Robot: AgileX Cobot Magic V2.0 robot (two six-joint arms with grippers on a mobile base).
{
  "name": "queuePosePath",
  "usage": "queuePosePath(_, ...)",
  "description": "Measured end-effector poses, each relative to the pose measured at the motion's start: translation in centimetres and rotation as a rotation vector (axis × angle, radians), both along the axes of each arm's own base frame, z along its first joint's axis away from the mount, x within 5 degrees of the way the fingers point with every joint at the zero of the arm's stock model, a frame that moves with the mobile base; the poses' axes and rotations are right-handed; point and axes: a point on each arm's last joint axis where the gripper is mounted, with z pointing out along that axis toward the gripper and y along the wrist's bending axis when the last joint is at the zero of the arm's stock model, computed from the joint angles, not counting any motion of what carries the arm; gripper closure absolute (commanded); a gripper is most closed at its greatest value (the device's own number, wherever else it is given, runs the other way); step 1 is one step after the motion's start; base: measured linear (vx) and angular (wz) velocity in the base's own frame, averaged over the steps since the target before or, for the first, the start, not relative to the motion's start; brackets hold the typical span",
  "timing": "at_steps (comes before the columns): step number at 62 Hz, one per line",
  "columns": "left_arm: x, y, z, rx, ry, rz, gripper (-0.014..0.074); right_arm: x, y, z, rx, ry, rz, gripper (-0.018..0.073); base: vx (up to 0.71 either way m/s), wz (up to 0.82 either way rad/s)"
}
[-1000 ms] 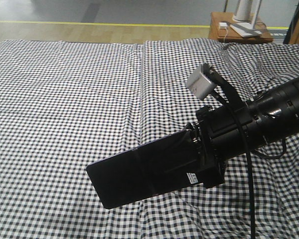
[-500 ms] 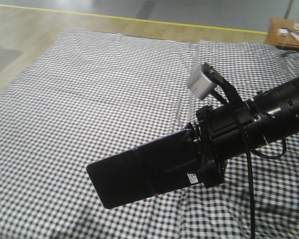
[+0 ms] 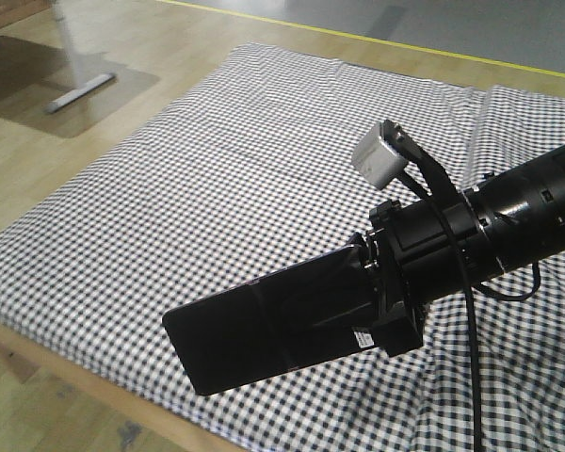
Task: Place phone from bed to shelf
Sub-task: 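Hold the phone in the right gripper while the base turns away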
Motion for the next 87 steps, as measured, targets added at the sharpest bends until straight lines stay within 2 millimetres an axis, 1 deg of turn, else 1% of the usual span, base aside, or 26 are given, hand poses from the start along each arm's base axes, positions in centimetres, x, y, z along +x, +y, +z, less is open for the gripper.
queuePosePath(87, 0.00, 0.00, 0.00, 0.000, 0.000, 0.000, 0.0596, 0.00, 0.00, 0.00, 0.000, 0.000, 0.000, 0.0561, -0.12, 0.46)
